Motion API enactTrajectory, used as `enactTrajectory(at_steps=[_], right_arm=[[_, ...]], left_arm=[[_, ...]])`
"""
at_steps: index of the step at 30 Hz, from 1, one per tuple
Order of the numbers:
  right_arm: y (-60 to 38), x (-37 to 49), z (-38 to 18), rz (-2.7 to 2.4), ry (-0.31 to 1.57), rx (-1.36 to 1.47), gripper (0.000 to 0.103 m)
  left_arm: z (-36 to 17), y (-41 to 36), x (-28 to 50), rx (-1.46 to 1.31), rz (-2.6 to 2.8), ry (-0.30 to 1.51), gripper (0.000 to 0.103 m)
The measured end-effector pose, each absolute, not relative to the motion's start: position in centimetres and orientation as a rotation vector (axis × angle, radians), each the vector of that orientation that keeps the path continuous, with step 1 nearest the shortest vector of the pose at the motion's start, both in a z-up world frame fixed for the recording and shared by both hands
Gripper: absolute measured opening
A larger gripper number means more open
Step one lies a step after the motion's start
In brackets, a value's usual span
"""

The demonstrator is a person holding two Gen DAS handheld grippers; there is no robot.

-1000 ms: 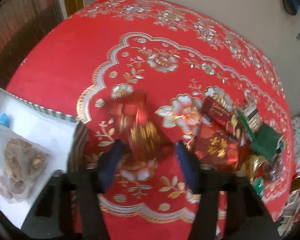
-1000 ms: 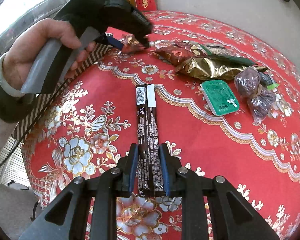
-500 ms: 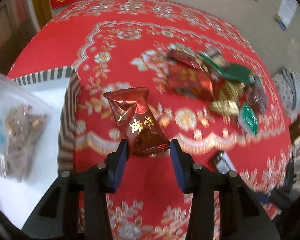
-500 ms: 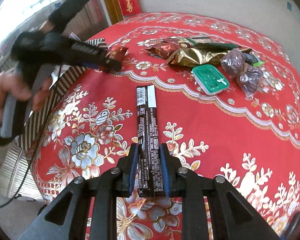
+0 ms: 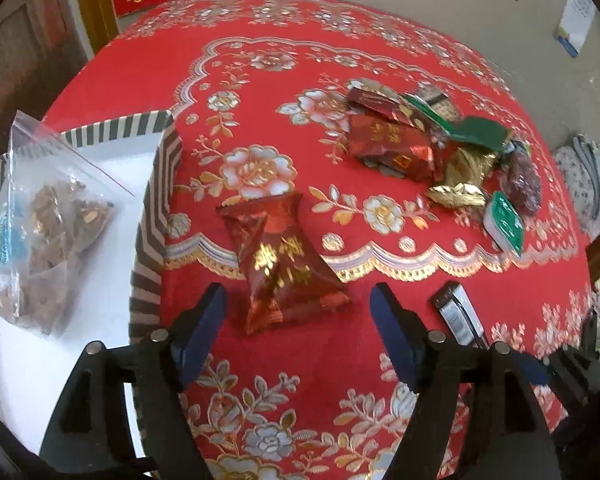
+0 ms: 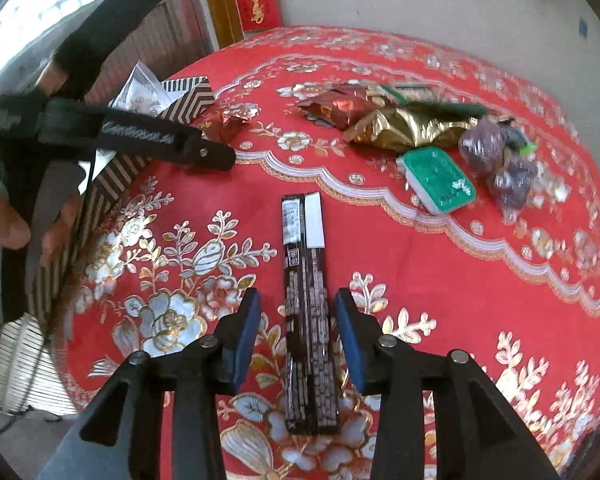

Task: Organize snacks
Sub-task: 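Lift the red candy and chocolate bar and move them toward the white box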

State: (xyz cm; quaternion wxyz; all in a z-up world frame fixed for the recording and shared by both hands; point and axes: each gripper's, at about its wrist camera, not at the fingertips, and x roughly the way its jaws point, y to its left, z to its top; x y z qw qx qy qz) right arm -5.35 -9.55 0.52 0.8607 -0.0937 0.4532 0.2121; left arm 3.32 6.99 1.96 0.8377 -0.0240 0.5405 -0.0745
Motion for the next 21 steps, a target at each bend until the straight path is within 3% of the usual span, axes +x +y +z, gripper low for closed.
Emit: enactTrajectory(at_steps=[1,3,5,21], right_arm=[[-9.4,-5.3,0.5,0.428,0.946,-0.217,0.021],[-9.7,-5.3,0.4,0.432,0.941,-0.198,0.02],[-10.1,-5.6,0.4,0.426,0.933,-0.186,0.019],[-11.3,-7.4,1.8,0.311,0.826,-0.036,0.019]], left_arm=[[1.9,7.0,3.3,-0.051,-0.157,1.141,0.075],[1.8,7.0,3.5,-0.056,-0.154,1.129,0.072],[2.0,6.7,3.1,-0.01,-0.148,1.11,0.048],[3.3,5.1,-2.8,0.097,-0.203,1.006,0.045]])
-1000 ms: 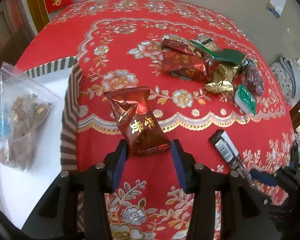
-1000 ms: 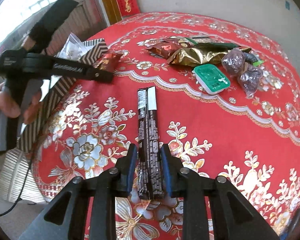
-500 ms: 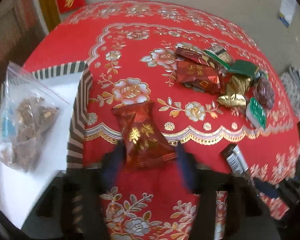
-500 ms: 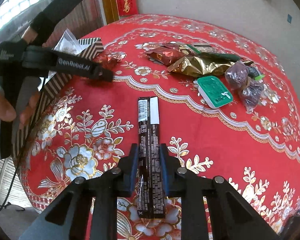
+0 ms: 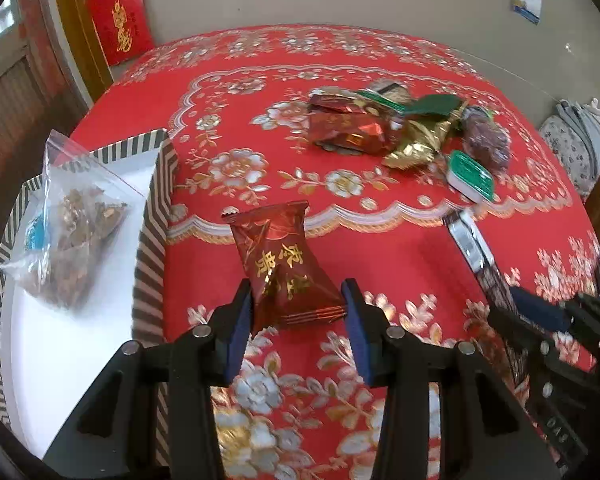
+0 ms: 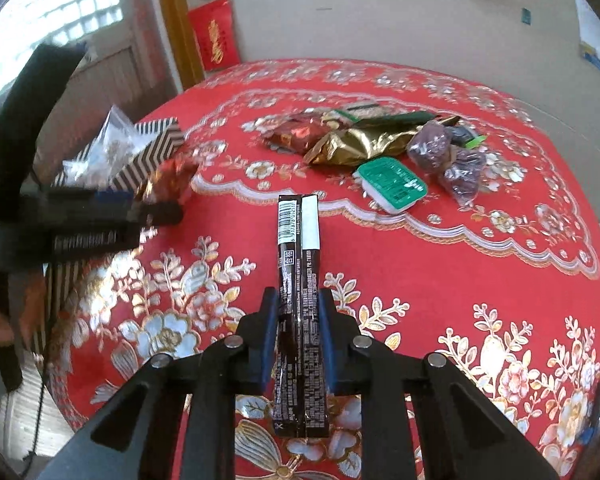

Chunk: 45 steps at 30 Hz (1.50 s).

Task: Organize snacks
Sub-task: 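Lift the red candy and chocolate bar and move them toward the white box, then lower the red candy and chocolate bar into the box and open both grippers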

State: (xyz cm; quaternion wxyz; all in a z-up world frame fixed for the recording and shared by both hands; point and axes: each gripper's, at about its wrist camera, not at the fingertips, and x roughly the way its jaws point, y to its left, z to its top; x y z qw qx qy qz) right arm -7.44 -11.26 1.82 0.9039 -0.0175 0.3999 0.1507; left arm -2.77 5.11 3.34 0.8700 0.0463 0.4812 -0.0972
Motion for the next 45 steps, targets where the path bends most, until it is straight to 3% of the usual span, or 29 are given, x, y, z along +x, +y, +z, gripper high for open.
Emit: enactTrajectory(at_steps=[22,45], right_arm=[[-7.4,-7.3,4.9,0.346,0.742,-0.001,0.019],[1.0,-6.5,7.1,0.496,0.713,-0.086,0.019]], left_arm=[[4.9,6.5,-6.7,0.103,-0.167,0.897,0.045],[7.2,15.4,-7.3,0.027,-0.043,0.85,0.045]])
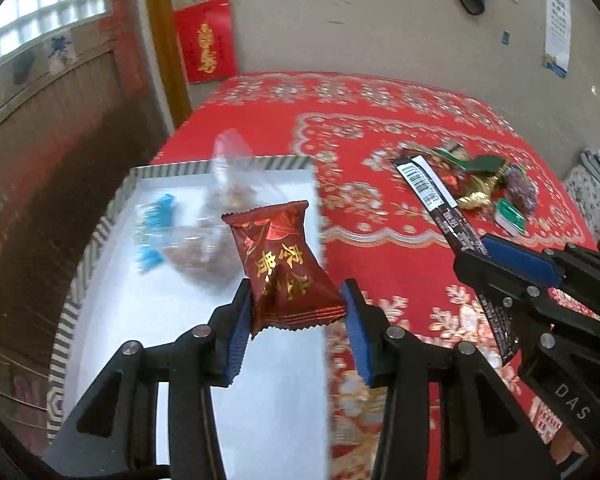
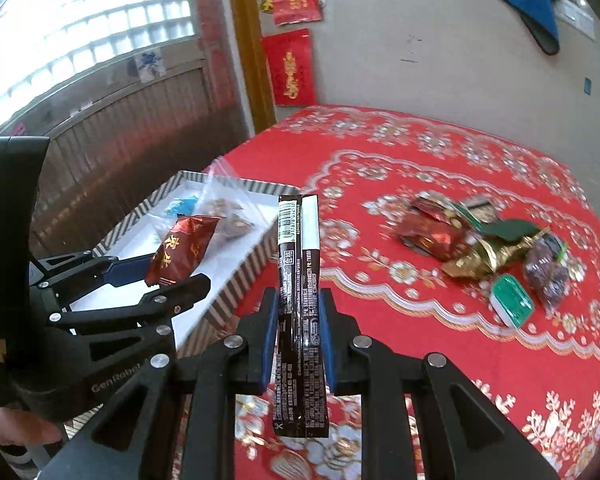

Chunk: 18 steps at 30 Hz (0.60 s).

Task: Organize snacks
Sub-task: 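Lower the red candy and chocolate bar into the box and open both grippers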

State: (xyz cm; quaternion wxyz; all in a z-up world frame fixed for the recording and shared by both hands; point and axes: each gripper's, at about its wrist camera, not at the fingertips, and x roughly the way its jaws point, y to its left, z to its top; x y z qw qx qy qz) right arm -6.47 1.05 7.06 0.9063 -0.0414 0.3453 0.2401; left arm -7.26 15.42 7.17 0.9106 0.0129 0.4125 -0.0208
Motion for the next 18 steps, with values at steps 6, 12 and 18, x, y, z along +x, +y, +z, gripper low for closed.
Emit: enactTrajectory(at_steps=[6,12,18], right_arm=[[4.1,-6.3,7.1,0.545,0.717,-0.118,0.019],[6.9,-6.3,7.3,0.59,0.717,-0.148,0.019],[10.0,-6.1,7.4,0.639,0.73,-0.173,0.019]], left_arm=[[7.2,19.0,-7.3,0.01,0.026,0.848,0.045],[6.5,21.9,-7.5,0.0,0.078,0.862,0.045],[5.5,24.1,-7.0,-0.003,0.123,0.886,0.045]])
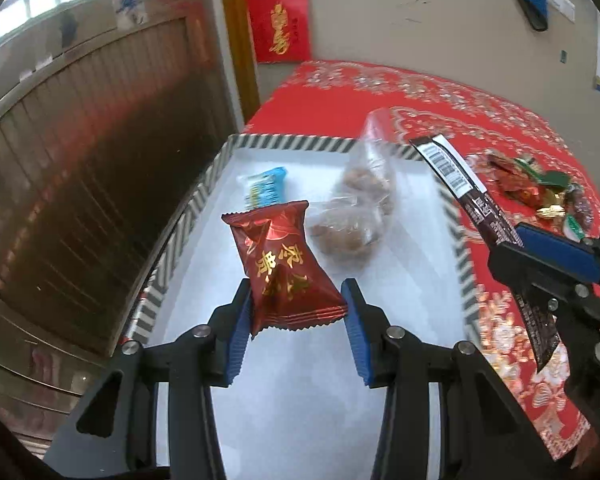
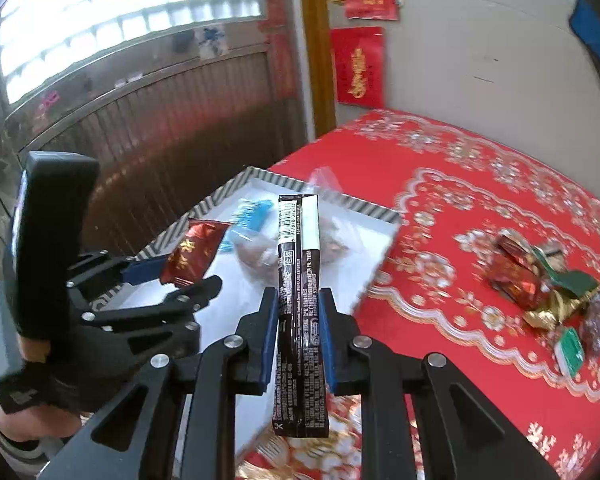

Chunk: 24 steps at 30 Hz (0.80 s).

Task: Organize snacks
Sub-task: 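Lower the red candy and chocolate bar into the box and open both grippers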

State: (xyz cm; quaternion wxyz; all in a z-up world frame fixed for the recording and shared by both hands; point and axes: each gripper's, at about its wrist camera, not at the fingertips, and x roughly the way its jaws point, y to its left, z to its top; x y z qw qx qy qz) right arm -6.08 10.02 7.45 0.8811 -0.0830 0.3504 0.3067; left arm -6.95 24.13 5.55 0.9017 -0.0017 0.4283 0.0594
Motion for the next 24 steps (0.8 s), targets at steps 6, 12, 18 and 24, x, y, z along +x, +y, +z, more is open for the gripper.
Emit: enactTrajectory(at_steps=[6,12,18,24], right_arm=[[12.9,-5.2,6.3,0.681,0.772,-0.179,0.019],[14.6,-4.8,5.1,0.698,0.811,-0.19,0.019],[15.3,-4.4,4.0,0.711,0.845,-0.171,0.019],[15.5,-4.0,2.7,0.715,0.887,-0.158,0.019]], left_arm=[[4.5,26.3,-6.3,-0.007,0.163,0.917,0.045],[3.8,27.9,-6.1,-0.011,0.183,0.932,0.045],[3.3,28.5,-5.7,0.021,0.209,0.945,0.046],[3.0,28.5,-5.3,0.059,0.223,0.955,0.046]])
